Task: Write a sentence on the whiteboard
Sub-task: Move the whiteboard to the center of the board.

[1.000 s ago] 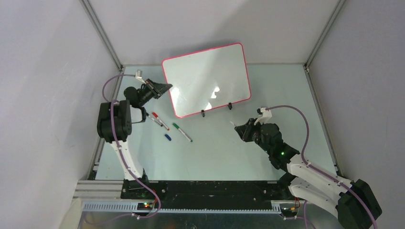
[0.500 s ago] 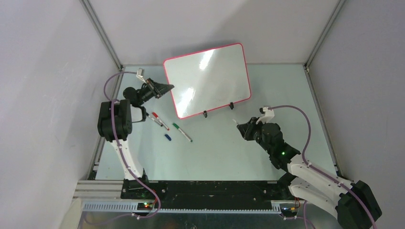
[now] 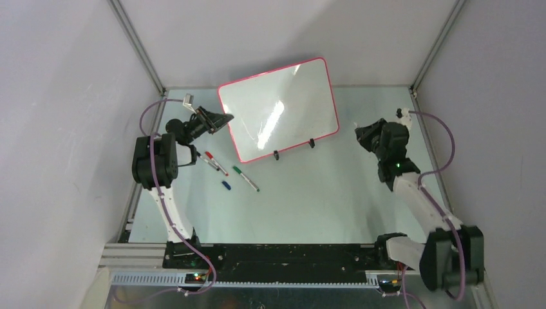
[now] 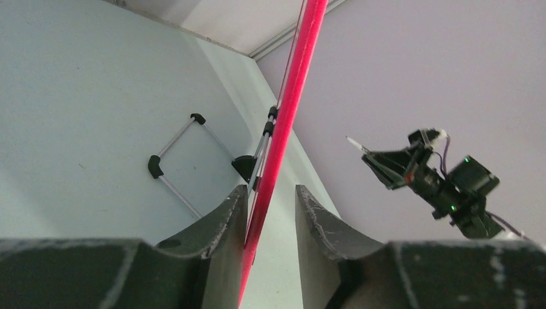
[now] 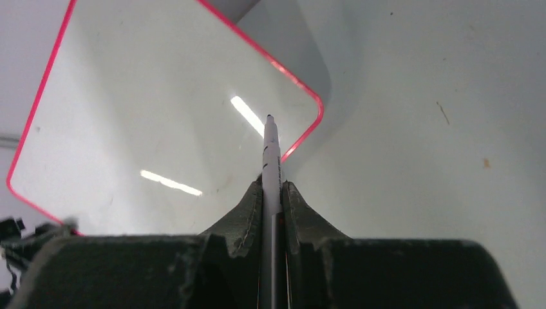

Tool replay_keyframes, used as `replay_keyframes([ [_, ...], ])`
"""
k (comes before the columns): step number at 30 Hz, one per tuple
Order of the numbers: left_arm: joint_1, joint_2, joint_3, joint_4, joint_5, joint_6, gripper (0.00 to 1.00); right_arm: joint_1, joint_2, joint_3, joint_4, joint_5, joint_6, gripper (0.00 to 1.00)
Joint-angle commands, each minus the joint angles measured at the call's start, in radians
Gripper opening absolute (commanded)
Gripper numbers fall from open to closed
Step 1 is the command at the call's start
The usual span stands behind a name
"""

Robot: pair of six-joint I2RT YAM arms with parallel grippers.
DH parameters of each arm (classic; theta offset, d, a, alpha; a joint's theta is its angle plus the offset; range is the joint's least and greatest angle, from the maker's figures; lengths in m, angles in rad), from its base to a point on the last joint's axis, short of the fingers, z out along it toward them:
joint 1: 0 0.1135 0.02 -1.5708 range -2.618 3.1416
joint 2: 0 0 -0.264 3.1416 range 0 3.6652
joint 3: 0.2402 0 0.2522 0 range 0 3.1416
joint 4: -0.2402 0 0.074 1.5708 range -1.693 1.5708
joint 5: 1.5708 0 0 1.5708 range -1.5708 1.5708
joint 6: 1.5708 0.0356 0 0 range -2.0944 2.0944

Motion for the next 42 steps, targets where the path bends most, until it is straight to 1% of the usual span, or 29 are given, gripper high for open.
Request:
replay_keyframes([
  [1, 0.006, -0.021, 0.002, 0.033, -0.006, 0.011, 0.38, -0.095, 0.182, 0.152, -0.041, -0.149, 0.056, 0.00],
  [3, 0.006, -0.022, 0.003, 0.031, -0.011, 0.017, 0.40, -0.134, 0.282, 0.228, -0.061, -0.191, 0.051, 0.00],
  [4, 0.006, -0.023, 0.001, 0.029, -0.012, 0.019, 0.41, -0.145, 0.361, 0.258, -0.071, -0.243, 0.045, 0.00],
  [5, 0.006, -0.025, 0.002, 0.026, -0.016, 0.026, 0.42, -0.168, 0.400, 0.325, -0.096, -0.270, 0.043, 0.00],
  [6, 0.005, -0.027, 0.004, 0.016, -0.019, 0.031, 0.42, -0.181, 0.484, 0.361, -0.113, -0.325, 0.037, 0.00],
  [7, 0.006, -0.031, 0.005, 0.006, -0.023, 0.045, 0.42, -0.198, 0.525, 0.438, -0.143, -0.350, 0.034, 0.00],
  [8, 0.005, -0.033, 0.006, -0.010, -0.026, 0.053, 0.43, -0.203, 0.608, 0.475, -0.158, -0.400, 0.028, 0.00],
  [9, 0.006, -0.039, 0.006, -0.020, -0.032, 0.071, 0.43, -0.211, 0.643, 0.543, -0.181, -0.421, 0.028, 0.00],
  [10, 0.007, -0.042, 0.006, -0.039, -0.035, 0.079, 0.43, -0.213, 0.702, 0.567, -0.182, -0.445, 0.033, 0.00],
  [13, 0.007, -0.058, 0.009, -0.072, -0.048, 0.112, 0.44, -0.220, 0.782, 0.642, -0.155, -0.450, 0.057, 0.00],
  [17, 0.009, -0.064, 0.016, -0.092, -0.057, 0.133, 0.44, -0.225, 0.903, 0.755, -0.170, -0.467, 0.060, 0.00],
  [21, 0.008, -0.067, 0.015, -0.078, -0.060, 0.126, 0.43, -0.222, 1.017, 0.906, -0.240, -0.548, 0.047, 0.00],
  [24, 0.009, -0.070, 0.016, -0.078, -0.060, 0.127, 0.42, -0.216, 1.072, 1.010, -0.318, -0.598, 0.018, 0.00],
  [27, 0.009, -0.069, 0.021, -0.081, -0.059, 0.128, 0.38, -0.211, 1.115, 1.085, -0.387, -0.664, -0.009, 0.00],
  [28, 0.009, -0.066, 0.023, -0.085, -0.058, 0.127, 0.33, -0.212, 1.122, 1.091, -0.403, -0.693, -0.015, 0.00],
  [30, 0.007, -0.061, 0.029, -0.095, -0.057, 0.131, 0.26, -0.215, 1.123, 1.090, -0.411, -0.728, -0.015, 0.00],
  [32, 0.007, -0.056, 0.031, -0.094, -0.054, 0.130, 0.23, -0.216, 1.117, 1.078, -0.415, -0.761, -0.017, 0.00],
  [38, -0.001, -0.064, 0.018, -0.090, -0.049, 0.134, 0.22, -0.220, 1.091, 1.030, -0.411, -0.856, -0.018, 0.00],
  [42, -0.014, -0.072, 0.009, -0.091, -0.035, 0.142, 0.21, -0.231, 1.036, 0.911, -0.336, -0.907, 0.011, 0.00],
])
